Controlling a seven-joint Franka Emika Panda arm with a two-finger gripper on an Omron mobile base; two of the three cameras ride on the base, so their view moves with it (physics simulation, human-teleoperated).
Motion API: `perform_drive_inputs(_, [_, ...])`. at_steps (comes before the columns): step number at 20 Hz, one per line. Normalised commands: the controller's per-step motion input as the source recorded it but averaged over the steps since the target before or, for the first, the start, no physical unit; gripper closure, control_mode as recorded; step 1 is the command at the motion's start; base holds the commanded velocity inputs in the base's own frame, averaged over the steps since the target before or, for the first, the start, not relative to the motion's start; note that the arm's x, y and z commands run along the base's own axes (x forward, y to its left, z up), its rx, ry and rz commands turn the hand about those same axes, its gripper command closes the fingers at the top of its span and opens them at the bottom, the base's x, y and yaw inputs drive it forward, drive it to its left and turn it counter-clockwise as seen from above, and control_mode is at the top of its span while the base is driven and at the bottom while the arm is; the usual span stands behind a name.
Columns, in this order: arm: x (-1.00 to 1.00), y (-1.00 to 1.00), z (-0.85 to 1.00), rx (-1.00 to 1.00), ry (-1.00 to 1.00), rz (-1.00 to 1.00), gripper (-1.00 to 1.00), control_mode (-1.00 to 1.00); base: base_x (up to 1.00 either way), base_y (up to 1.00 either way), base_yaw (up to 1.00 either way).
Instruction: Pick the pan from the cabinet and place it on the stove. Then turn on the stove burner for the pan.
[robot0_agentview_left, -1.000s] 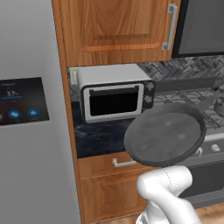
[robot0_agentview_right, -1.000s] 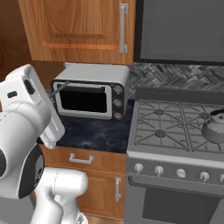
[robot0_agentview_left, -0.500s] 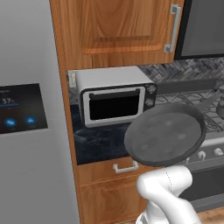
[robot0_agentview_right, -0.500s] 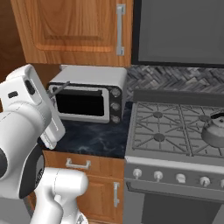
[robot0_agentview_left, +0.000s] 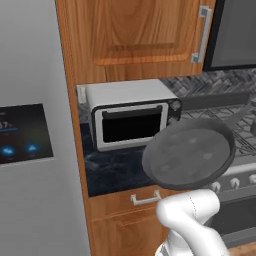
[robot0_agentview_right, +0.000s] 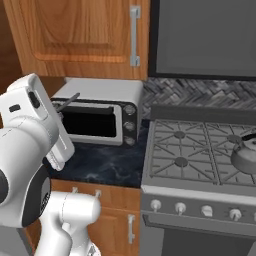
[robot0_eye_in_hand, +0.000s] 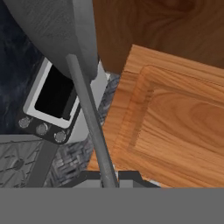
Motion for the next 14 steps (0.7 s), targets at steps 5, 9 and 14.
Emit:
perform_drive_inputs(5, [0.00,0.00,0.00,0.00,0.00,0.00,1.00,1.00,0.34,0.14,-0.03])
perform_drive_inputs(9, [0.00,0.00,0.00,0.00,0.00,0.00,1.00,1.00,0.30,0.18,-0.03])
perform_drive_inputs(14, [0.00,0.00,0.00,0.00,0.00,0.00,1.00,1.00,0.18,0.26,-0.01])
